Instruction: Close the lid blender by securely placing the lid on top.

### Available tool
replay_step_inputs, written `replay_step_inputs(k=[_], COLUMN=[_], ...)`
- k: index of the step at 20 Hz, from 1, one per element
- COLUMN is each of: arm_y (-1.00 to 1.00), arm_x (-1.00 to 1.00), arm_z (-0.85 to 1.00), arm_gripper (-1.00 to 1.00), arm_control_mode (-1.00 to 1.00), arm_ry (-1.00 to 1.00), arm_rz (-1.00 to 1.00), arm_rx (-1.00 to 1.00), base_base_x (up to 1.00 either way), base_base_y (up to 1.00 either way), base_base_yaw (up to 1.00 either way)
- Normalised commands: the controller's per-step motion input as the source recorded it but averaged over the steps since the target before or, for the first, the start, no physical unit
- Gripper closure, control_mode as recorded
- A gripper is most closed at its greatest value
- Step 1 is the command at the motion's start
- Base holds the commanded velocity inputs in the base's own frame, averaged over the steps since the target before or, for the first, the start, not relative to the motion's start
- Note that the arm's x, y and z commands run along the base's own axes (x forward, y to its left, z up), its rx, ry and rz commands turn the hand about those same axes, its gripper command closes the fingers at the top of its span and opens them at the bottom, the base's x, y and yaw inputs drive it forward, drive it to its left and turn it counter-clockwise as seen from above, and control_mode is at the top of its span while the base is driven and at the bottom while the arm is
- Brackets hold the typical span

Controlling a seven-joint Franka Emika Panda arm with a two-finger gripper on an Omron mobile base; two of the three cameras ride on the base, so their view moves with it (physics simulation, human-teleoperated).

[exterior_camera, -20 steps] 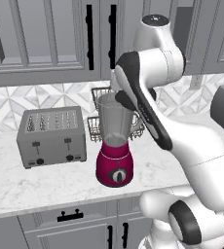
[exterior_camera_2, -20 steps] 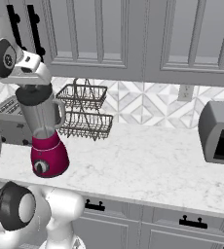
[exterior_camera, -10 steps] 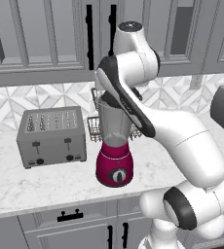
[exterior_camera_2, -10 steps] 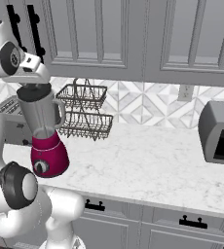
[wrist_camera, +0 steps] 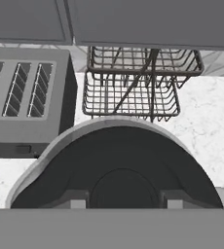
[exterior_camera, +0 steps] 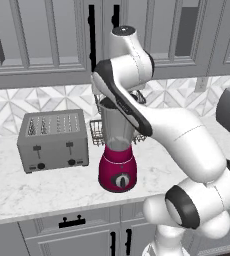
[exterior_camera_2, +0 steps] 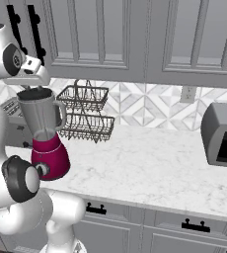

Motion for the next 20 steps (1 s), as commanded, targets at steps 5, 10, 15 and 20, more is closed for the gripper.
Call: replay_step_inputs(k=[5, 10, 15, 20], arm_y=[0.0, 0.02, 0.0, 0.0], arm_x=[0.03, 0.04, 0.02, 0.08], arm_z=[-0.09, -0.33, -0.28, -0.05], arm_gripper=[1.0, 1.0, 1.0, 1.0], arm_control_mode=[-1.0, -1.0, -1.0, -1.0], arm_ry=[-0.12, -0.18, -0.15, -0.09], arm_rz=[-0.03, -0.01, -0.01, -0.03], arm_rx=[0.0, 0.0, 0.01, 0.04], base_base_x=[0.0, 0.0, 0.0, 0.0], base_base_y=[0.0, 0.0, 0.0, 0.0], base_base_yaw=[0.0, 0.0, 0.0, 0.0])
